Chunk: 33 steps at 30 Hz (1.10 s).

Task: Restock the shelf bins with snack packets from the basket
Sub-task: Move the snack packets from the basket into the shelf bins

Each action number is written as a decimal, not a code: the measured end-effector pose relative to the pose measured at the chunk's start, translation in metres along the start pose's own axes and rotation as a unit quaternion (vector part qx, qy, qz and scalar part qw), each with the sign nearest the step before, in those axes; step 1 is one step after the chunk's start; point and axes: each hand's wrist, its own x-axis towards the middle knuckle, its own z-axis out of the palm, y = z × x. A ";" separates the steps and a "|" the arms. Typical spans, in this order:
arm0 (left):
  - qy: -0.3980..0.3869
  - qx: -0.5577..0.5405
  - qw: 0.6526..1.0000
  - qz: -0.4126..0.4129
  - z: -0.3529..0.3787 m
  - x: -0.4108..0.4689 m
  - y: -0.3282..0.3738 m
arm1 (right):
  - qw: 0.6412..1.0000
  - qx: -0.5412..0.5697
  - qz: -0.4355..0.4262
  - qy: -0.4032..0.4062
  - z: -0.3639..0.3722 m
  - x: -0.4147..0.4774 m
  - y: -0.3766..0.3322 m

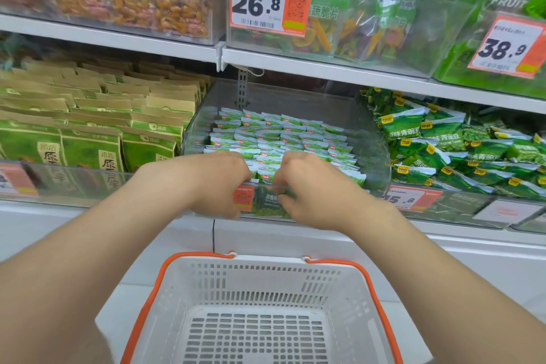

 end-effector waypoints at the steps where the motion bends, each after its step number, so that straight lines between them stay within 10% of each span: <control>1: 0.010 0.002 1.000 -0.005 -0.002 -0.002 0.000 | 1.000 0.014 -0.010 -0.007 0.001 0.002 -0.002; 33: 0.023 -0.028 0.997 -0.068 -0.004 0.000 -0.006 | 0.983 0.153 0.066 -0.071 -0.010 0.015 0.007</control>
